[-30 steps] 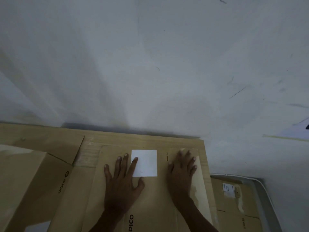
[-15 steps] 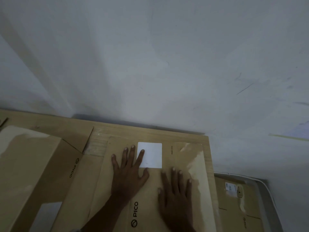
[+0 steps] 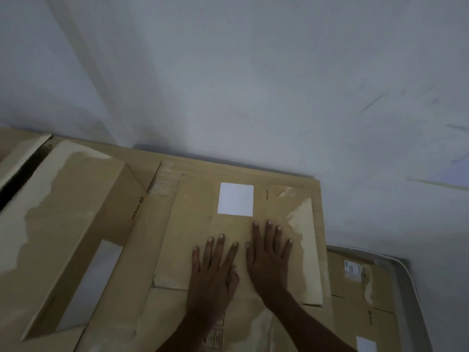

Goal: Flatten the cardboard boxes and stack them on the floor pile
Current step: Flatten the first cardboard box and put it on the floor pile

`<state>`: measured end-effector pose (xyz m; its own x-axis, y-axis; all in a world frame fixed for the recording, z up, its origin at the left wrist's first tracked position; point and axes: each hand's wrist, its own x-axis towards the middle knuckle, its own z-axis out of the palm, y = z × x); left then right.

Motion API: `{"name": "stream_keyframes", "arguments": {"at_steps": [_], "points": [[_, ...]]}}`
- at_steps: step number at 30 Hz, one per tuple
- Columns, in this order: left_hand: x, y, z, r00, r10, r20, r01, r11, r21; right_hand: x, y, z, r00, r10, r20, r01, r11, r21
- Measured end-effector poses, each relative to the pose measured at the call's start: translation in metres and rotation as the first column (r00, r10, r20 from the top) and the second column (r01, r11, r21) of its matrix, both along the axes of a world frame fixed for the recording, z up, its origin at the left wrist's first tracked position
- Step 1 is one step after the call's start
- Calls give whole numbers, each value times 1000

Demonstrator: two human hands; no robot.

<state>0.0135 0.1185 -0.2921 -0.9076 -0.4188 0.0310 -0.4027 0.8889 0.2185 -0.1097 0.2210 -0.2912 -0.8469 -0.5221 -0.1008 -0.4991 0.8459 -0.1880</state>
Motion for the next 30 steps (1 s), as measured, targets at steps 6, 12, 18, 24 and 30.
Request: {"name": "stream_keyframes", "arguments": {"at_steps": [6,12,18,24,30], "points": [[2,-6,-2,996,-75,49,72,996,46,107,56,-2,997,78,-20,-79,997,-16],[87,38,3,992,-121,39,119,992,54,109,58,-3,993,85,-78,-84,996,5],[126,58,-6,986,-130,104,126,991,44,150,75,-3,999,11,-37,-12,1000,-24],[125,51,-3,947,-176,270,154,983,99,221,138,-1,998,56,-27,-56,998,12],[203,72,10,881,-402,249,380,916,132,217,132,-1,999,46,-2,-46,999,22]]}}
